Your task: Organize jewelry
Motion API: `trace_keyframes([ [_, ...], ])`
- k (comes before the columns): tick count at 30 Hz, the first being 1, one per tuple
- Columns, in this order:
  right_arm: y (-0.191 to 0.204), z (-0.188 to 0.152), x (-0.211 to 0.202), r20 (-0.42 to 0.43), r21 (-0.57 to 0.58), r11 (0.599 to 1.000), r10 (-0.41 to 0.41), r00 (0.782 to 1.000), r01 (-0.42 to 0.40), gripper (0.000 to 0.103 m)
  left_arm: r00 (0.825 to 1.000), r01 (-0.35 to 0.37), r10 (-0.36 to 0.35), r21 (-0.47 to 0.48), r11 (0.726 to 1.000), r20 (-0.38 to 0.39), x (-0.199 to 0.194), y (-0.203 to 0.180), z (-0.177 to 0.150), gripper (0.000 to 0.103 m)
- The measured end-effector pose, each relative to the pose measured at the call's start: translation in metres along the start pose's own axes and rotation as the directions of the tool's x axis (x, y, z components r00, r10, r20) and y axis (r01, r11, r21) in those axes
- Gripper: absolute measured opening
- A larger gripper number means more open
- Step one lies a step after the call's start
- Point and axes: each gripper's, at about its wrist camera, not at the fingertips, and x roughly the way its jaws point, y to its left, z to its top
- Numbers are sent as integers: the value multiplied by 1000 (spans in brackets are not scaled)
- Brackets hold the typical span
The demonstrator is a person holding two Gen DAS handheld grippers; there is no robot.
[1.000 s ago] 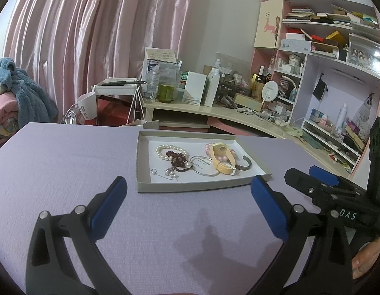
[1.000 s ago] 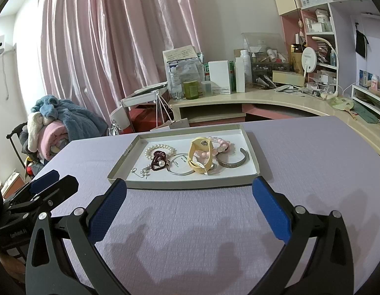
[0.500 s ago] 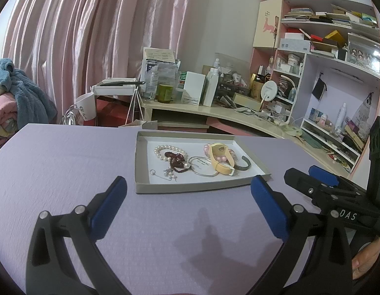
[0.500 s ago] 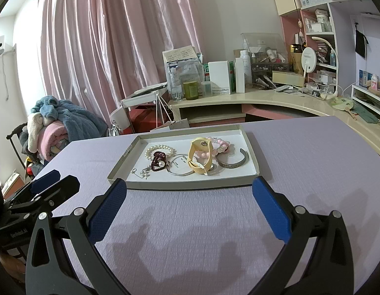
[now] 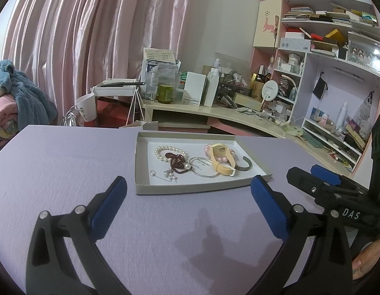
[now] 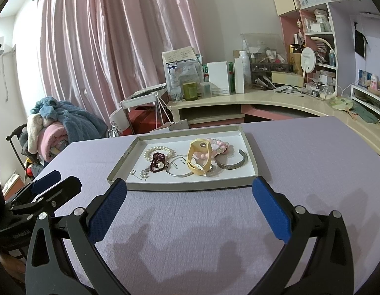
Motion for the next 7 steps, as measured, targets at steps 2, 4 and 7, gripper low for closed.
trace_keyframes([
  [2, 0, 0, 0, 0, 1, 1000, 0, 1000, 0, 102, 1000, -1, 1, -1, 1000, -2, 0, 0, 0, 101],
  [4, -1, 0, 0, -1, 1, 1000, 0, 1000, 0, 102, 1000, 1, -1, -5, 1000, -6, 2, 0, 0, 101],
  [7, 0, 0, 0, -1, 1, 1000, -1, 1000, 1, 102, 1000, 3, -3, -6, 1000, -9, 4, 2, 0, 101],
])
